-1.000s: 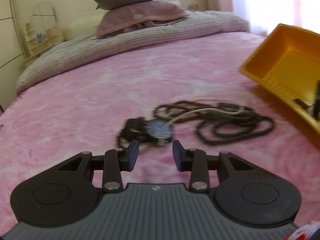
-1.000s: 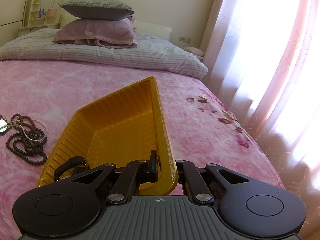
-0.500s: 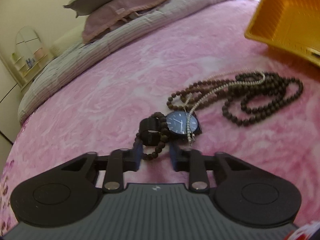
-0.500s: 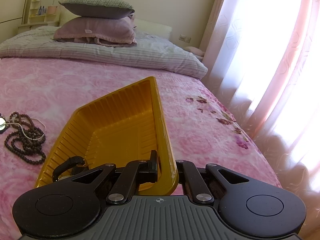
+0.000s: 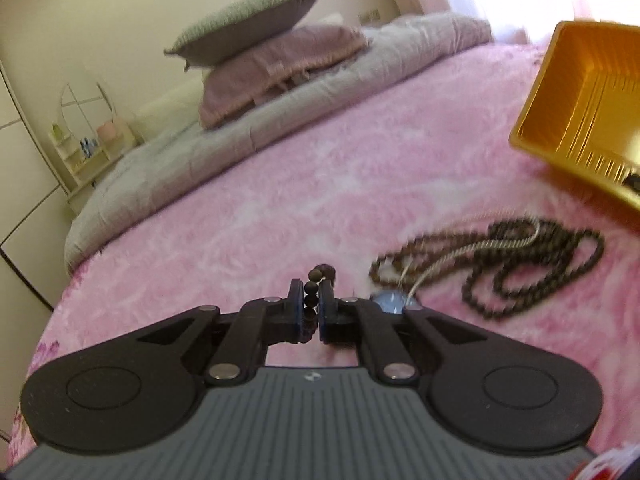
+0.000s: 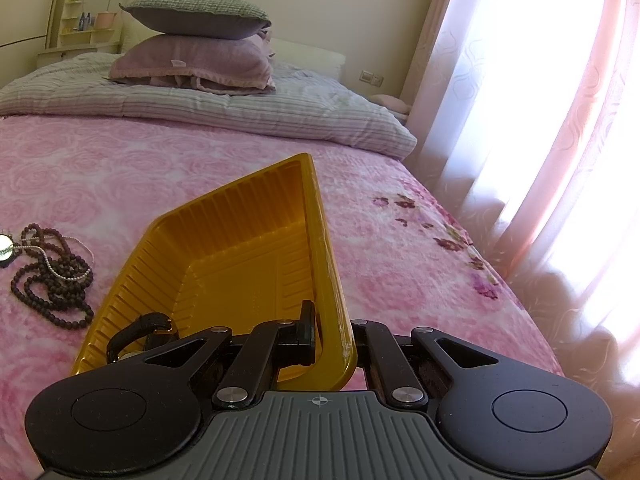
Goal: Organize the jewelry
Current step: 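Carry the bead bracelet over the tray and open the left gripper, then pinch the silver chain necklace with the left gripper and lift it, then carry the silver chain over the orange tray and open the left gripper, then reach the left gripper to the black-strap watch on the pile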
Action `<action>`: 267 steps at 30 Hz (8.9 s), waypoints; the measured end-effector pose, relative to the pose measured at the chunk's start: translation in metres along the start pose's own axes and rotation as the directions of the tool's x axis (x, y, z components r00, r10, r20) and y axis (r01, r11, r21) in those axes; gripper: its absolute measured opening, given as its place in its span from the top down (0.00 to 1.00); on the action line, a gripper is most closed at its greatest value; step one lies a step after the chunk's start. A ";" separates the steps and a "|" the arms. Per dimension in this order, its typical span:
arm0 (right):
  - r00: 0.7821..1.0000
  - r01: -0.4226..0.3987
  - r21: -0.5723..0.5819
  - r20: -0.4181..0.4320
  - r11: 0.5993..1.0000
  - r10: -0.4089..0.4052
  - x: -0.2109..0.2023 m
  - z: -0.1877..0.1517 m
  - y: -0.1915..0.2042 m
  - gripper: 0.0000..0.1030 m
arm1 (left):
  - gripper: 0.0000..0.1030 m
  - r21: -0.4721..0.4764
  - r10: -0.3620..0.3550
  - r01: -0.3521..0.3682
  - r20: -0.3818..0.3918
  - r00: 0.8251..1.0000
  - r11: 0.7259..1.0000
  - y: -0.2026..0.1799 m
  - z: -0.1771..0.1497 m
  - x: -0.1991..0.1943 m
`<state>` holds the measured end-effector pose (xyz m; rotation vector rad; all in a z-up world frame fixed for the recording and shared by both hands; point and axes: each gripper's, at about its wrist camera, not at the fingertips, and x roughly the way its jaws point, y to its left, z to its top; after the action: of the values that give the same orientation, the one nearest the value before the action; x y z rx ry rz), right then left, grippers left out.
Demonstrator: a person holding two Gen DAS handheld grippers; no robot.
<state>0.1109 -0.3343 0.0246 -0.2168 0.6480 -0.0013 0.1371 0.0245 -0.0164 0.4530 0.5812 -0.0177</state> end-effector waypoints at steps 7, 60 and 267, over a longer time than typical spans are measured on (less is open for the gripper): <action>1.000 0.001 0.003 -0.001 1.000 -0.001 0.000 -0.001 -0.001 0.95 | 0.94 -0.016 -0.122 0.123 0.069 0.990 0.992 -0.020 0.028 -0.025; 1.000 -0.006 0.014 0.003 1.000 0.006 0.000 -0.002 -0.001 0.95 | 0.80 -0.134 -0.475 0.479 0.066 0.878 0.867 -0.095 0.018 -0.031; 1.000 -0.003 0.012 0.009 1.000 0.003 0.004 0.002 -0.004 0.95 | 0.78 -0.532 -0.347 0.241 -0.108 0.932 0.812 0.020 -0.036 0.035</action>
<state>0.1152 -0.3379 0.0246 -0.2046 0.6394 -0.0015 0.1500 0.0616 -0.0539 -0.1655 0.8231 -0.1149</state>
